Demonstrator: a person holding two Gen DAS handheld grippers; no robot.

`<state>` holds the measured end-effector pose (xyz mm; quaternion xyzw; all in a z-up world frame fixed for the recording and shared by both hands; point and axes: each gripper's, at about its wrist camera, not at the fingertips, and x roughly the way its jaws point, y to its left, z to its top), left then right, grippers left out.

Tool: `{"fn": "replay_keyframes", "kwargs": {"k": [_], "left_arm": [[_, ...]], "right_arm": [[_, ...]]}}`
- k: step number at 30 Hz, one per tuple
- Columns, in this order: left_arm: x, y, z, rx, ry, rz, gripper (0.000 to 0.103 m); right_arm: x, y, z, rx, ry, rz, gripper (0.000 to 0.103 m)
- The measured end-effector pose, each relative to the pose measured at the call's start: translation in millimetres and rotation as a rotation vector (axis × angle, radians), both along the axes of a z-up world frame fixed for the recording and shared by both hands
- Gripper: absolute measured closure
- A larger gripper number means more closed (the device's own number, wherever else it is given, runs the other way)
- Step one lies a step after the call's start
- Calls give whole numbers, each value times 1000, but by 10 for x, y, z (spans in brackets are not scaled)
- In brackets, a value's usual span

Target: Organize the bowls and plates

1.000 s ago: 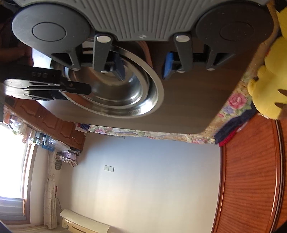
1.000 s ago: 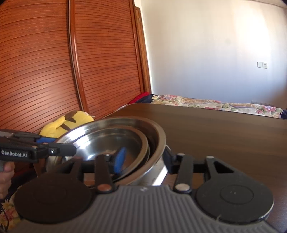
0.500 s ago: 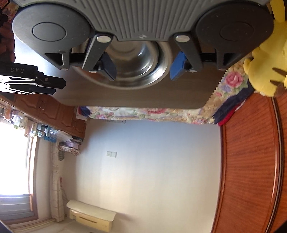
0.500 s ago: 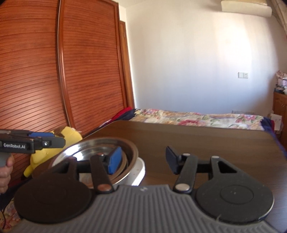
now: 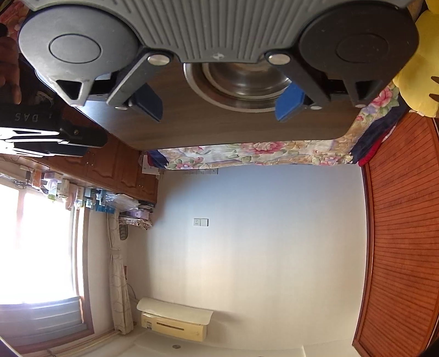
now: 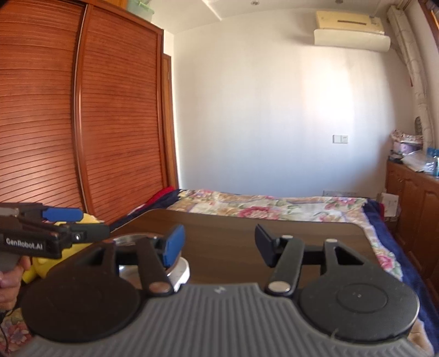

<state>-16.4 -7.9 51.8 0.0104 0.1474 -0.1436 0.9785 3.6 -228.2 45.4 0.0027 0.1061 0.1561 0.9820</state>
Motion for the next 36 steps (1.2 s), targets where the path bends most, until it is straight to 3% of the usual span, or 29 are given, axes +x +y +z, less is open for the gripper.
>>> {"fn": "replay_keyframes", "kwargs": {"k": [2, 8, 10, 13, 20, 28, 36], "left_arm": [[-25, -33, 7, 0, -6, -6, 0], [-40, -83, 19, 8, -5, 12, 0], [-40, -106, 19, 18, -3, 22, 0], [-43, -150, 19, 38, -5, 52, 0], [-42, -211, -11, 85, -28, 148, 0], [-109, -290, -99, 111, -31, 138, 0], [-127, -289, -268, 112, 0, 143, 0]], "right_arm": [[-21, -32, 10, -4, -9, -19, 38], [-56, -114, -15, -2, -18, -77, 29], [-79, -143, -28, 4, -27, -94, 12], [-97, -160, -34, 7, -46, -116, 0], [-147, -154, -71, 6, -52, -165, 0], [-175, -113, -163, -10, -47, -273, 0], [-193, -86, -230, -18, -40, -290, 0]]}}
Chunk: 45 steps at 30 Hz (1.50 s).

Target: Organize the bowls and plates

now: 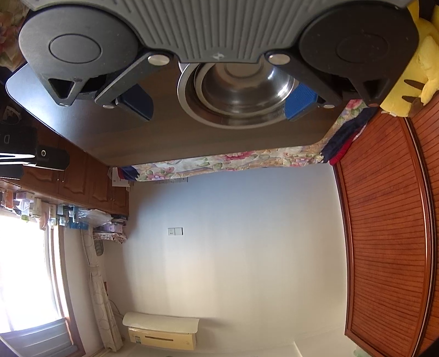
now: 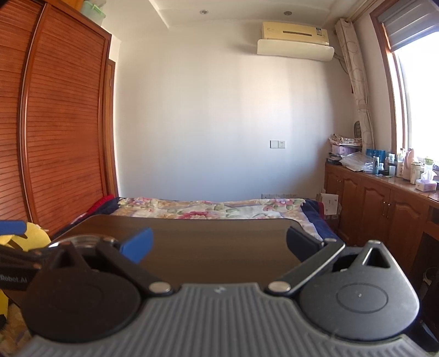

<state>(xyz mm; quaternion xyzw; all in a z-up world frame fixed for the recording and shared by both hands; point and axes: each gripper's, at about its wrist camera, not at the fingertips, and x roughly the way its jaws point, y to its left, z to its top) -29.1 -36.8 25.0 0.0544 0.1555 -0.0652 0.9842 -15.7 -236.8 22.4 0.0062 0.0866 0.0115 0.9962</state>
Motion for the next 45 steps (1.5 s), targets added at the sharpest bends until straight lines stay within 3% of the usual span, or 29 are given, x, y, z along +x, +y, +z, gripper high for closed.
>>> {"fn": "replay_keyframes", "kwargs": {"k": [12, 45], "left_arm": [[33, 103, -109, -20, 19, 57, 0], [34, 105, -89, -15, 17, 61, 0]], "right_arm": [[14, 73, -114, -20, 24, 5, 0], [13, 16, -102, -14, 28, -4, 0]]}}
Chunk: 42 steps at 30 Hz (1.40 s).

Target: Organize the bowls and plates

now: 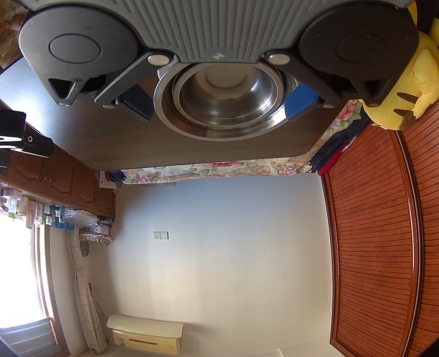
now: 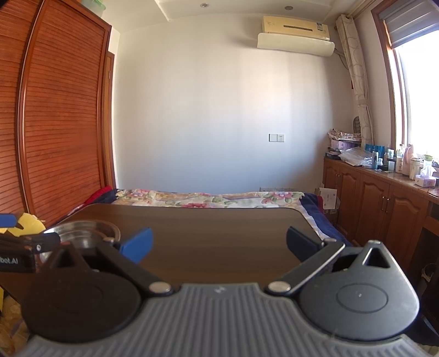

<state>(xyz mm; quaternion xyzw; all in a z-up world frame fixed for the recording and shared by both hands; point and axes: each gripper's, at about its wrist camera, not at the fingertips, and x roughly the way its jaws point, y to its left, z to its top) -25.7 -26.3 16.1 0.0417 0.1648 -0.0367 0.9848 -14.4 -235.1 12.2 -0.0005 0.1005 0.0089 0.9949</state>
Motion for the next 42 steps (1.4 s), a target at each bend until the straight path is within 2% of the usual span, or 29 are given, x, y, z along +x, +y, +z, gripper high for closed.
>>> {"fn": "replay_keyframes", "kwargs": {"k": [42], "left_arm": [[8, 17, -35, -2, 9, -4, 0]], "right_arm": [[24, 6, -38, 7, 6, -5, 0]]}}
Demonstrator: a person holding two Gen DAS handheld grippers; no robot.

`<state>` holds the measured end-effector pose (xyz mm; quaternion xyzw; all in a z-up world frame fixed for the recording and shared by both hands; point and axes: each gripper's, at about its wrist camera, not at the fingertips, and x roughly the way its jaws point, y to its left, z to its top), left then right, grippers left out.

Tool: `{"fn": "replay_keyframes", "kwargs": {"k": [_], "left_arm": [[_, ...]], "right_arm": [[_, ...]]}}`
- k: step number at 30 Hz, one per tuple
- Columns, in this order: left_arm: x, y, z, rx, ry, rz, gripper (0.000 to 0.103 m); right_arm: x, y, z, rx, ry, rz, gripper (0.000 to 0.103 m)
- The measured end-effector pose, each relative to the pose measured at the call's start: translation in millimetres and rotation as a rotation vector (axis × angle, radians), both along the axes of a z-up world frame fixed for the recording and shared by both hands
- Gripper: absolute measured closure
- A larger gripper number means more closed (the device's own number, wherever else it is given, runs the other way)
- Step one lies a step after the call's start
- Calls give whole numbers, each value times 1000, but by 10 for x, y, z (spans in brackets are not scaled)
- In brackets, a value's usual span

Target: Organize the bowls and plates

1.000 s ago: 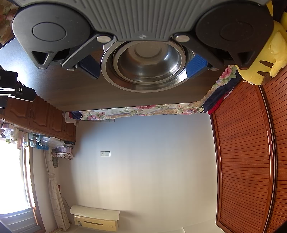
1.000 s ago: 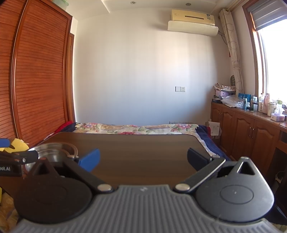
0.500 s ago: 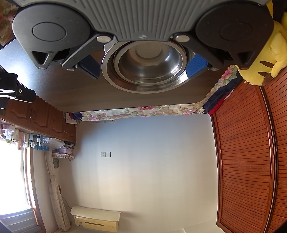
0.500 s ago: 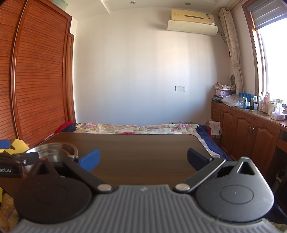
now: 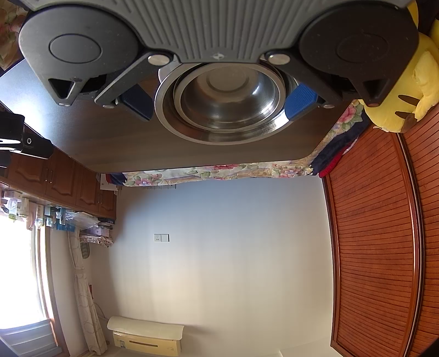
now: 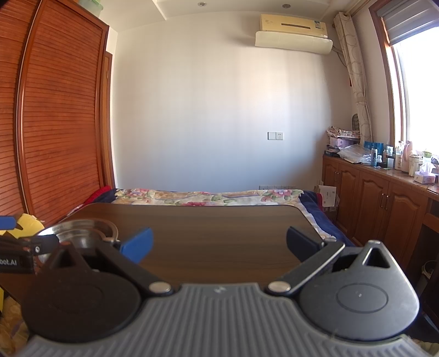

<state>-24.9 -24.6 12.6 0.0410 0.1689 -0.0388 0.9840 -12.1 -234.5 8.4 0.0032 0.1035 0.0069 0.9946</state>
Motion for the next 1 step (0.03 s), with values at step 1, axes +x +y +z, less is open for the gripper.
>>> {"fn": "replay_keyframes", "kwargs": {"k": [1], "left_arm": [[0, 0, -3, 0, 0, 2, 0]], "right_arm": [[-3, 3, 1, 0, -1, 0, 0]]}}
